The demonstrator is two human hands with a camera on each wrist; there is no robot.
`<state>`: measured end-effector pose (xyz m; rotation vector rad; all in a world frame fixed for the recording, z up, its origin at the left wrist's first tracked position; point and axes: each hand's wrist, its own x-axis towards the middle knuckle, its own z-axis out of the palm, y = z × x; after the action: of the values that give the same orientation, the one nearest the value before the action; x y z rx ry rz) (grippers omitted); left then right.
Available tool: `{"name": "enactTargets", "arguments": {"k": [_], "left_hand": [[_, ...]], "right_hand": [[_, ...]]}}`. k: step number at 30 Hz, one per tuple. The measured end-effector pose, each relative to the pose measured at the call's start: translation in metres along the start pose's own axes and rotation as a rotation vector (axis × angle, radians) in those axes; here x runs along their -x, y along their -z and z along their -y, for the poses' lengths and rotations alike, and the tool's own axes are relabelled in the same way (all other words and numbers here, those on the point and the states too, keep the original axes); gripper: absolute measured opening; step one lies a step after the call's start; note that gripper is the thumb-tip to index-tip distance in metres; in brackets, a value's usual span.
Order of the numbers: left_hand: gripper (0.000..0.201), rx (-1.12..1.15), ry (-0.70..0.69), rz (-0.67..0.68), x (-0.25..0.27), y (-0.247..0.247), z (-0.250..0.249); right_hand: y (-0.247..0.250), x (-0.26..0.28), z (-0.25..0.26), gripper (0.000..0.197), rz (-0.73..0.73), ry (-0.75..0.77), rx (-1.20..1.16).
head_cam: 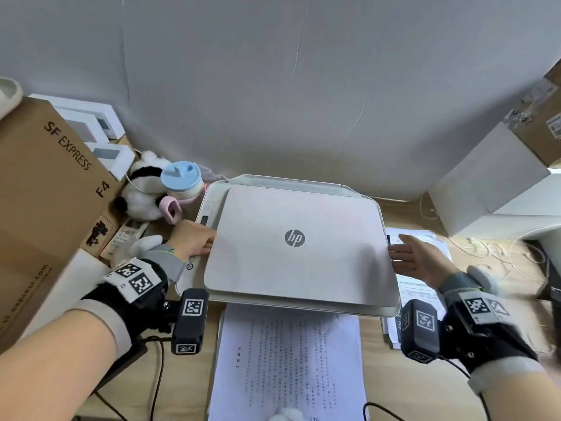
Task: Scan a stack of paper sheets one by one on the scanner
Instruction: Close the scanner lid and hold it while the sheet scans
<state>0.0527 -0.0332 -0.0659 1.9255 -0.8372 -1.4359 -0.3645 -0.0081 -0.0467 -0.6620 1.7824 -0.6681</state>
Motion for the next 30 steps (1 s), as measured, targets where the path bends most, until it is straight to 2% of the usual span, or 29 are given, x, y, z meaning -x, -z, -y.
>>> {"name": "enactTargets", "arguments": {"k": [3,7,9,11,15,21,24,30], "left_hand": [[0.024,-0.061,-0.010,-0.037,0.001,0.002,0.001],[0.013,-0.162,-0.205,-0.240,-0.005,0.016,0.009],[0.014,-0.191,-0.177,-0.281,-0.006,0.023,0.016],[0.007,-0.218,-0.110,-0.213,-0.011,0.026,0.026],[0.024,-0.265,-0.008,-0.208,-0.030,0.031,0.055],[0.026,-0.150,0.006,-0.198,-0.042,0.033,0.066],[0.025,-0.133,0.007,-0.223,-0.053,0.035,0.070],[0.029,-0.112,0.013,-0.306,-0.043,0.027,0.060]], "right_hand": [[0.003,0.003,-0.001,0.032,-0.079,0.040,-0.005],[-0.001,0.001,-0.008,0.022,-0.164,0.099,-0.143],[-0.008,0.000,-0.016,0.016,-0.200,0.107,-0.176],[-0.016,-0.001,-0.027,0.015,-0.198,0.079,-0.164],[-0.028,-0.006,-0.049,0.020,-0.185,0.011,-0.098],[-0.031,-0.008,-0.057,0.025,-0.212,0.024,-0.090],[-0.031,-0.009,-0.058,0.025,-0.227,0.014,-0.125],[-0.028,-0.010,-0.062,0.025,-0.219,0.012,-0.130]]}}
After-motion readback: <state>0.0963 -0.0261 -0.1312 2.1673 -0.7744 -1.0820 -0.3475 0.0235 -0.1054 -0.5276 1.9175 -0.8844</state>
